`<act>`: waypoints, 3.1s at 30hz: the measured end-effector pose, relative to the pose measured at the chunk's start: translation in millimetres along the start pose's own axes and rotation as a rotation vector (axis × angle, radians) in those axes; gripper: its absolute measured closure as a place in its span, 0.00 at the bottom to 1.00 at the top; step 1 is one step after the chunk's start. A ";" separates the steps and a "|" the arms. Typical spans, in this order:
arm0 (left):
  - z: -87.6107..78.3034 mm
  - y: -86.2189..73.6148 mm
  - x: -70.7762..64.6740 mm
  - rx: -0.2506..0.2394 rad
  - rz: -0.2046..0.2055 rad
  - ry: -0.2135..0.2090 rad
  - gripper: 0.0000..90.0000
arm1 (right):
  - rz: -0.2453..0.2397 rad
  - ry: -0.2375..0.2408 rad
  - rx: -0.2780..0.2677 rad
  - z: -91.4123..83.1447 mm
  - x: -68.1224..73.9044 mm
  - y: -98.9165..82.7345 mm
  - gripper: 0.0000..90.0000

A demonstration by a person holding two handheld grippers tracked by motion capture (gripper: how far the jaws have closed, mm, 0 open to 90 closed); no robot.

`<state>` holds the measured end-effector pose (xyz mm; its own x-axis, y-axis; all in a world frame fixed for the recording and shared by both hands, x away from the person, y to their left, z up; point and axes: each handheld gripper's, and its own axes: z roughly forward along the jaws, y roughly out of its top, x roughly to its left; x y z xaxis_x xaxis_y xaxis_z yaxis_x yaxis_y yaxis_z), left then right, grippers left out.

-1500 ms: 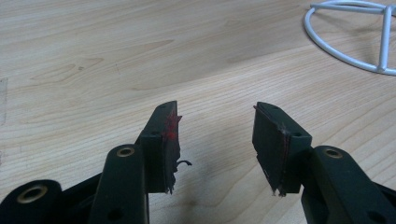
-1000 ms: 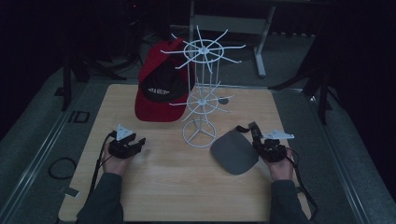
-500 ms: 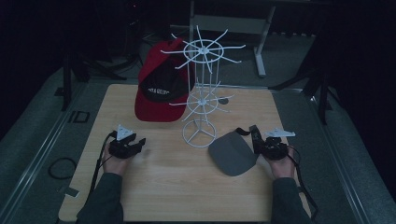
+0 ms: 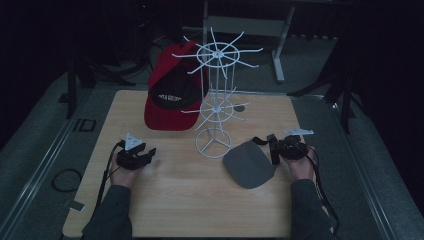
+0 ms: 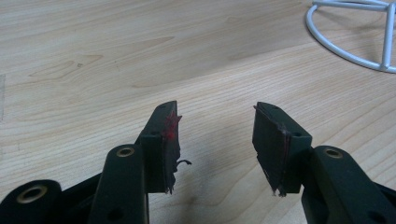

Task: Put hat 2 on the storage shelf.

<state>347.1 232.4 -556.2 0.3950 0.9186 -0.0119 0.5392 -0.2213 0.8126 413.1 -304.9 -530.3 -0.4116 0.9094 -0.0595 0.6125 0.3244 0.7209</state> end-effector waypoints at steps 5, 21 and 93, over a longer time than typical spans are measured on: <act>-0.2 0.2 0.1 0.001 0.001 0.001 0.57 | 0.027 -0.011 0.026 12.0 -8.4 6.7 0.68; -0.1 -0.1 0.5 0.002 0.000 0.001 0.57 | 0.056 0.018 0.132 38.8 -19.9 15.8 0.64; 0.4 -0.3 0.3 0.006 0.003 0.008 0.57 | 0.153 0.212 -0.389 -74.6 9.4 80.7 0.97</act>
<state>347.4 232.6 -556.7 0.3907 0.9205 -0.0053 0.5424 -0.2255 0.8093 408.3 -289.6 -421.2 -0.4896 0.8531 0.1806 0.3953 0.0325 0.9180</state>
